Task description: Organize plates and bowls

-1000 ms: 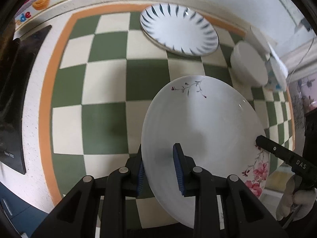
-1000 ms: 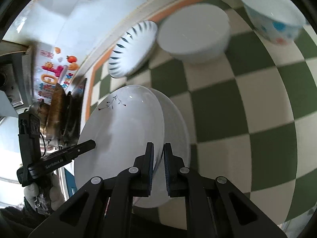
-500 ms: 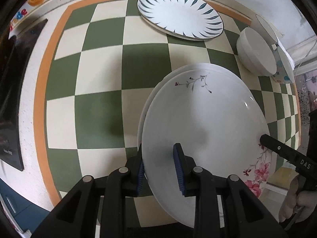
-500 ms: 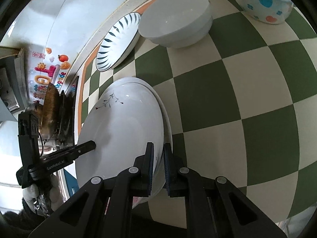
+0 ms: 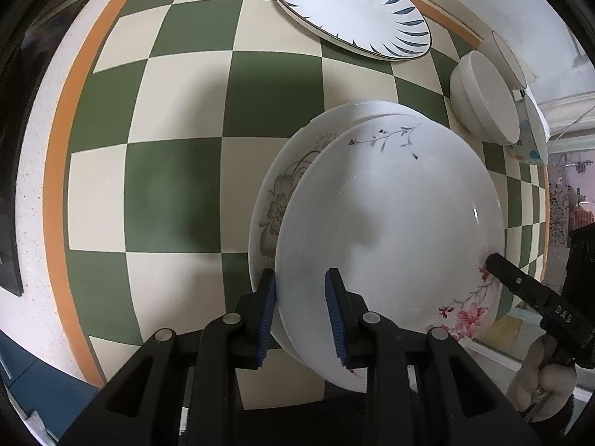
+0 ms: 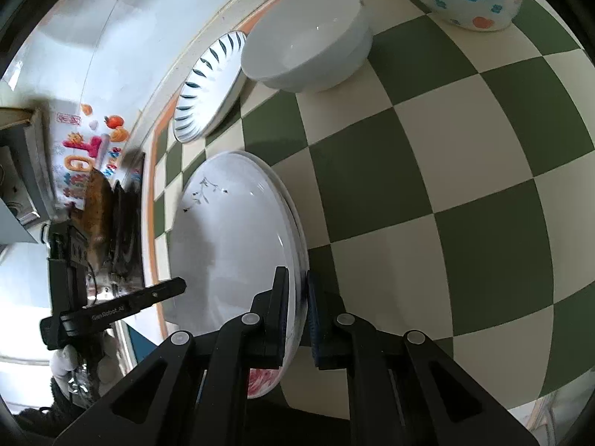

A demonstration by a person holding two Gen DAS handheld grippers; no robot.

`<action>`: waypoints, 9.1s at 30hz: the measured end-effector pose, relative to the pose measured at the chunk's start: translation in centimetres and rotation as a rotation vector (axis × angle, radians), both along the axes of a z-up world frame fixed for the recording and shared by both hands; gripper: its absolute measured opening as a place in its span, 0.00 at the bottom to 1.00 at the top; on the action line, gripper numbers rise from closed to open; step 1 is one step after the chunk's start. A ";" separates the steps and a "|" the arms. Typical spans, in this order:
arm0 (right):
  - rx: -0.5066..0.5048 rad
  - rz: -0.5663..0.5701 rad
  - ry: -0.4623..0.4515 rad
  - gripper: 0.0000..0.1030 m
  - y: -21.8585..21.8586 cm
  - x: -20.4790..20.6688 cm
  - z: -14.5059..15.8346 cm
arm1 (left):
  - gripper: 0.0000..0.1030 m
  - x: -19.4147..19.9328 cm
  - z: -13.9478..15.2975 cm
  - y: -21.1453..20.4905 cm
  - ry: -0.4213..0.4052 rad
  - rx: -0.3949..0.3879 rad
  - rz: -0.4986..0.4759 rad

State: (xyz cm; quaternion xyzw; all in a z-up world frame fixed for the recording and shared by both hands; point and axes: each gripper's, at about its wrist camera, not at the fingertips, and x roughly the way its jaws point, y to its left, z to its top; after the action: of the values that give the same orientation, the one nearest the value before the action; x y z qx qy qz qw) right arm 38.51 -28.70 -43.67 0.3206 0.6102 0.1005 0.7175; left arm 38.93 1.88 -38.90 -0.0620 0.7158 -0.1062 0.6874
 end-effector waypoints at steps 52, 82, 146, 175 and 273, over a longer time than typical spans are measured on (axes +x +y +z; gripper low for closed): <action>-0.220 0.273 0.133 0.11 4.6 31.8 -2.6 | 0.17 23.4 -2.4 -0.3 -0.046 0.034 0.035; -0.106 0.257 -0.044 0.11 5.3 10.4 9.8 | 0.19 7.3 10.3 -0.2 -0.247 0.054 -0.028; -0.289 0.344 0.040 0.15 8.0 2.1 4.9 | 0.24 -2.7 6.4 -4.9 -0.206 0.200 0.030; -0.458 0.143 -0.325 0.92 11.4 -14.7 25.0 | 0.91 -16.3 22.1 -1.7 -0.520 0.128 0.007; -0.206 0.092 0.137 0.16 -13.8 1.9 -0.4 | 0.18 3.5 -0.5 -28.7 -0.043 0.096 -0.259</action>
State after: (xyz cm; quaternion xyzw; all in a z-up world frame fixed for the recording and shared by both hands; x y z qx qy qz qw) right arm 40.45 -42.53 -44.10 0.2230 0.6791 0.0481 0.6977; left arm 42.48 -26.83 -39.36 0.0661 0.7073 -0.1609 0.6852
